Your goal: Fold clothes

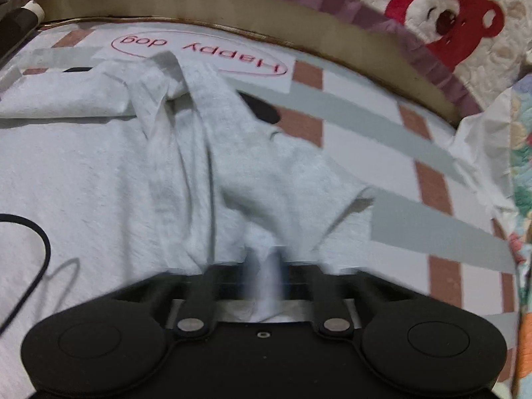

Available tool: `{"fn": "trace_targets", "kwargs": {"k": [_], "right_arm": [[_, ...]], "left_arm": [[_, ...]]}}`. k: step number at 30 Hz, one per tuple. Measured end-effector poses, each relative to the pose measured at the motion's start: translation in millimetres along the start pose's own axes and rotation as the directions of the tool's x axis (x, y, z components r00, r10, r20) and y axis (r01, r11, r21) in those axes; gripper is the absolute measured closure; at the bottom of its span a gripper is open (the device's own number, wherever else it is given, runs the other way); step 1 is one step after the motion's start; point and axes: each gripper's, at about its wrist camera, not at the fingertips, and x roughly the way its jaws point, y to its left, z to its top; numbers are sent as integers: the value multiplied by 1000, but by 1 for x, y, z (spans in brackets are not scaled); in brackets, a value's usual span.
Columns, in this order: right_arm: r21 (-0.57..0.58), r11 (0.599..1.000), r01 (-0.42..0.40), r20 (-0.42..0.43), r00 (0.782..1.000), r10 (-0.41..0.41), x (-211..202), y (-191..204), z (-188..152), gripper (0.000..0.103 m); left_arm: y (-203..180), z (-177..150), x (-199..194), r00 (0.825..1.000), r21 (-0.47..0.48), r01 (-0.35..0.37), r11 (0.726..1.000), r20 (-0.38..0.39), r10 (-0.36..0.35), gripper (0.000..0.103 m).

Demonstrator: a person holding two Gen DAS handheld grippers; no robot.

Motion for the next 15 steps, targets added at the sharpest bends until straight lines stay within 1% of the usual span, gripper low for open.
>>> {"fn": "trace_targets", "kwargs": {"k": [1, 3, 4, 5, 7, 8, 10, 12, 13, 15], "right_arm": [[37, 999, -18, 32, 999, 17, -8, -10, 3, 96], [177, 981, -81, 121, 991, 60, -26, -46, 16, 96], [239, 966, -100, 167, 984, 60, -35, -65, 24, 96], [293, 950, -105, 207, 977, 44, -42, -86, 31, 96], [373, 919, -128, 269, 963, 26, -53, -124, 47, 97], [385, 914, -127, 282, 959, 15, -54, -139, 55, 98], [401, 908, -119, 281, 960, 2, -49, -164, 77, 99], [416, 900, -128, 276, 961, 9, -38, -185, 102, 99], [417, 900, -127, 273, 962, 9, -32, -192, 116, 99], [393, 913, -107, 270, 963, -4, -17, -198, 147, 99]], "left_arm": [[1, 6, 1, 1000, 5, 0, 1000, 17, 0, 100], [3, 18, 2, 999, 16, -2, 1000, 51, 1, 100], [4, 24, 3, 998, 21, -2, 1000, 68, 1, 100], [5, 30, 4, 996, 26, -3, 1000, 85, 1, 100], [7, 42, 5, 993, 37, -5, 999, 119, 1, 100], [8, 48, 6, 991, 42, -6, 999, 135, 0, 100], [10, 59, 7, 986, 52, -8, 999, 169, 0, 100], [13, 71, 9, 979, 63, -11, 998, 202, -2, 100], [15, 79, 16, 978, 58, -28, 998, 209, 16, 100], [23, 98, 35, 975, 39, -77, 996, 212, 67, 100]]}}
